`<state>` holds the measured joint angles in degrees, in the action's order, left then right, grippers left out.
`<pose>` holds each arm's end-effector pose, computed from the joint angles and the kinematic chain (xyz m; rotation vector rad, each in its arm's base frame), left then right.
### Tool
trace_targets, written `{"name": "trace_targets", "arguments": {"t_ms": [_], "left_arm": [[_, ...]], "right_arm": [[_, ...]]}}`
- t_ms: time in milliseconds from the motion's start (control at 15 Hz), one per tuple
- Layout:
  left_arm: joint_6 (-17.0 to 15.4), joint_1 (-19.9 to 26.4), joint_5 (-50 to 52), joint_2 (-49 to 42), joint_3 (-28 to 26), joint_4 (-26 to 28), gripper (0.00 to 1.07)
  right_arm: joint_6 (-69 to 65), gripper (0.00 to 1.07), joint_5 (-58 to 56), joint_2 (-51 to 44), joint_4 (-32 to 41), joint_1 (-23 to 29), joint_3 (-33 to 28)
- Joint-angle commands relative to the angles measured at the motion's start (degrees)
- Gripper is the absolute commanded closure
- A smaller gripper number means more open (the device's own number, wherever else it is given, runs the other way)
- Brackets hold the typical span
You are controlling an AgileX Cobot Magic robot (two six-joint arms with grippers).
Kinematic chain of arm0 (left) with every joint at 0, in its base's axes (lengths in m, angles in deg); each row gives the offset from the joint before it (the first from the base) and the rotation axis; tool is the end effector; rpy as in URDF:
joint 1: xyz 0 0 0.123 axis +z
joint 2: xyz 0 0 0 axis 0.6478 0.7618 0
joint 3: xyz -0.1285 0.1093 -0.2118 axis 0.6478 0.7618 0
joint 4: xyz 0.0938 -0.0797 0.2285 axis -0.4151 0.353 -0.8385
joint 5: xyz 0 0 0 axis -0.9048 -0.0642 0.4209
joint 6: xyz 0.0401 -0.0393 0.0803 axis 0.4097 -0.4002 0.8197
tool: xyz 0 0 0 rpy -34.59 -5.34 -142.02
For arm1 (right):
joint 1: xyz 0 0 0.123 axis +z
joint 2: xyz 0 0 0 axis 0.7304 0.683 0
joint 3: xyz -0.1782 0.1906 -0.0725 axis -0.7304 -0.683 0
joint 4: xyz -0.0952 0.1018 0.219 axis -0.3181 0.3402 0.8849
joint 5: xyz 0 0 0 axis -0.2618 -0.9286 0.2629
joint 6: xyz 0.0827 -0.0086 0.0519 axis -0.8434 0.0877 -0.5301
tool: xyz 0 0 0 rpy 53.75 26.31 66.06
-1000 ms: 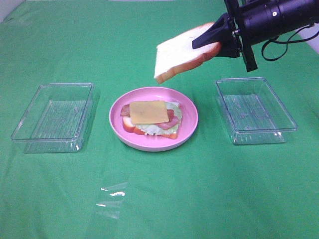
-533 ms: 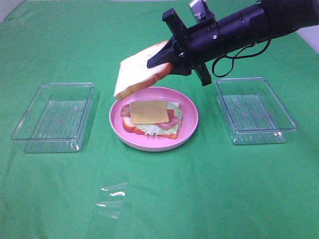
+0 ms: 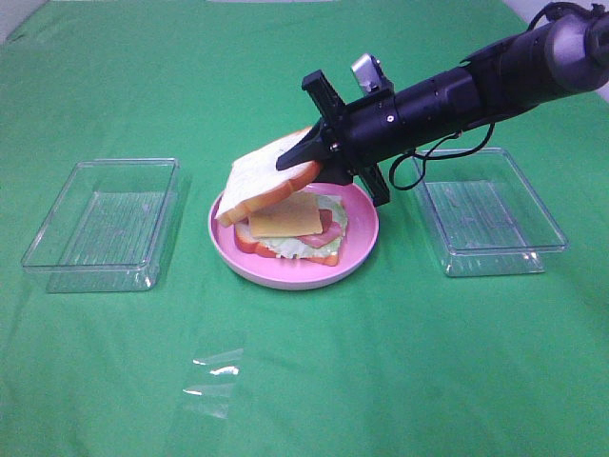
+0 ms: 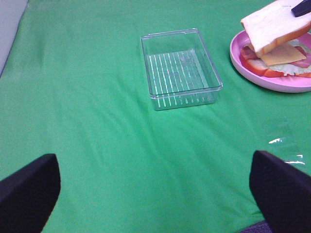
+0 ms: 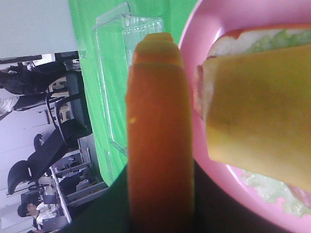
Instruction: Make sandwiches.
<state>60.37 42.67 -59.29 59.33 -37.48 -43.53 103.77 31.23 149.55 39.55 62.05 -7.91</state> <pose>0.0183 -0.0099 0.2822 0.1163 2.0343 -0.0308 0.4036 0.1827 0.1120 0.2262 2.6850 1.3772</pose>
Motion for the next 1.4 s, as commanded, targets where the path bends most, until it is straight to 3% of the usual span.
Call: {"name": "trace_targets", "arguments": {"t_ms": [67,400,533,733,800,1000,1400], "left_arm": [[-0.3,-0.2,0.5,-0.8,0.2,0.5,0.09],[-0.3,-0.2,0.5,-0.8,0.2,0.5,0.09],[-0.3,-0.2,0.5,-0.8,0.2,0.5,0.09],[-0.3,-0.2,0.5,-0.8,0.2,0.5,0.09],[-0.2,-0.2,0.5,-0.8,0.2,0.5,0.09],[-0.2,-0.2,0.5,-0.8,0.2,0.3,0.09],[-0.2,-0.2,0.5,-0.8,0.2,0.3,0.09]], "right_arm": [[0.7,1.07,0.5,0.9,0.9,0.1,-0.2],[0.6,1.07,1.0,2.5,0.0,0.0,-0.2],[0.0,0.87,1.0,2.5,-1.1,0.0,-0.2],[-1.4,0.28,-0.1,2.5,-3.2,-0.1,-0.1],[-1.1,0.19,-1.1,2.3,-6.6,-0.1,0.6],[-6.1,0.18,-3.2,-0.3,-19.5,-0.1,3.6],[-28.6,0.18,-10.6,-7.2,-58.3,-0.1,12.8]]}}
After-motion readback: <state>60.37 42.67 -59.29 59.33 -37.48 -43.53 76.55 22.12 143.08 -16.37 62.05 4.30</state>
